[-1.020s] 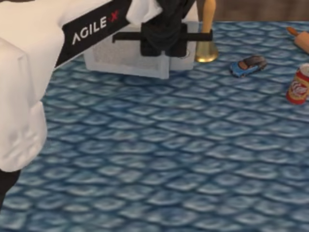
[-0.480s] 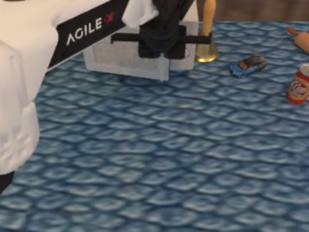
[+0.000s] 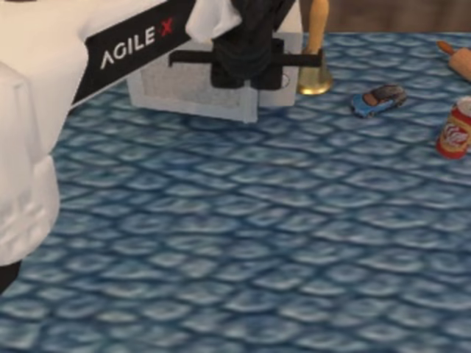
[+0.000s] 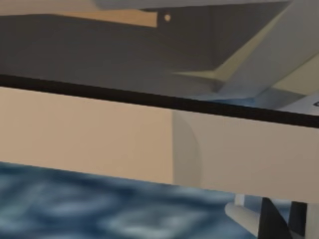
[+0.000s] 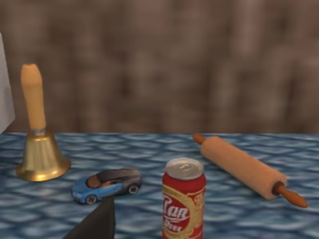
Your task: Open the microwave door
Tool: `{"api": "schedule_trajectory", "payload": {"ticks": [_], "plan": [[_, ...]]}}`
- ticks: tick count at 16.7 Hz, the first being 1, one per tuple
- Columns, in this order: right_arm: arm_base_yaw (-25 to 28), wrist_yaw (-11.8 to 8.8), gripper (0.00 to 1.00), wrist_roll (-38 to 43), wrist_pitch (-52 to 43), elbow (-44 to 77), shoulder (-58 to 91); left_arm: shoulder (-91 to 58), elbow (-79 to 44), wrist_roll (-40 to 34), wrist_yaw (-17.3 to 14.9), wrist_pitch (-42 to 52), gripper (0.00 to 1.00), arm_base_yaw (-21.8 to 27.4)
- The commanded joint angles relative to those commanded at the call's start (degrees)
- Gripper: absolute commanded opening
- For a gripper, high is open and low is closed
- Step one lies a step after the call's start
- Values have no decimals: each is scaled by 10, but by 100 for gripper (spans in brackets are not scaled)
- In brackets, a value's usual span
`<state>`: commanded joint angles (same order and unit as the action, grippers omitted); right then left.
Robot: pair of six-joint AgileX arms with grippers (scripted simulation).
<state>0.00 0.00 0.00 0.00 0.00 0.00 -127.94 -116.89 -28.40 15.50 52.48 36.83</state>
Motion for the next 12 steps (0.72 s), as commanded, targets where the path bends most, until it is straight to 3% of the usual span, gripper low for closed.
{"api": "schedule_trajectory", "payload": {"ticks": [12], "plan": [[0, 0, 100, 0, 0, 0, 0, -3, 1, -2, -3, 0, 0, 4]]}}
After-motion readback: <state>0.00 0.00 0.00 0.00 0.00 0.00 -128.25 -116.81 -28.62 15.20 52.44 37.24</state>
